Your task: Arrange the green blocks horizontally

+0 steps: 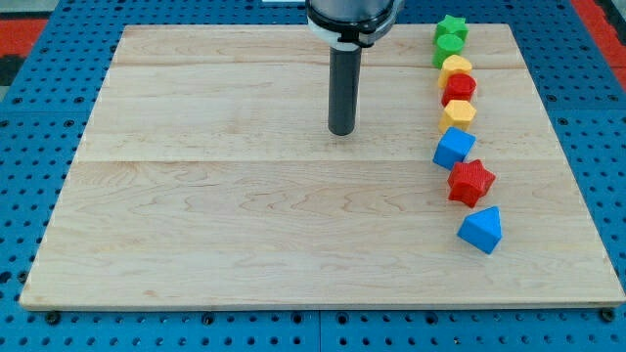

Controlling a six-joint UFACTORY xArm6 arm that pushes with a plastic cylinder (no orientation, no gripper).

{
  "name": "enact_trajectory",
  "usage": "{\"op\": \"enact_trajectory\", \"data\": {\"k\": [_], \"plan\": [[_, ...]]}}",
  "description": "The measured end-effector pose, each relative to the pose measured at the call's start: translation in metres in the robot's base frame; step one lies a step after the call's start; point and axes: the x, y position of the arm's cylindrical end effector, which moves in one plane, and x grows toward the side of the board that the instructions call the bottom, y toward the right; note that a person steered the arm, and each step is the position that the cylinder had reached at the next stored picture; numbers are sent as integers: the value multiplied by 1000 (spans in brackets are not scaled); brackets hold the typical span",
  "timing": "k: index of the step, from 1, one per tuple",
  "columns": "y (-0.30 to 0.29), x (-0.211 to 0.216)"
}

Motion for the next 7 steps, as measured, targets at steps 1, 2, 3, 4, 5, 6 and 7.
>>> {"op": "enact_trajectory", "data": {"k": [1,2,3,4,5,6,7], "plan": [[0,0],[0,0],[0,0],[4,1],[4,15],[4,99],[-9,149]]}}
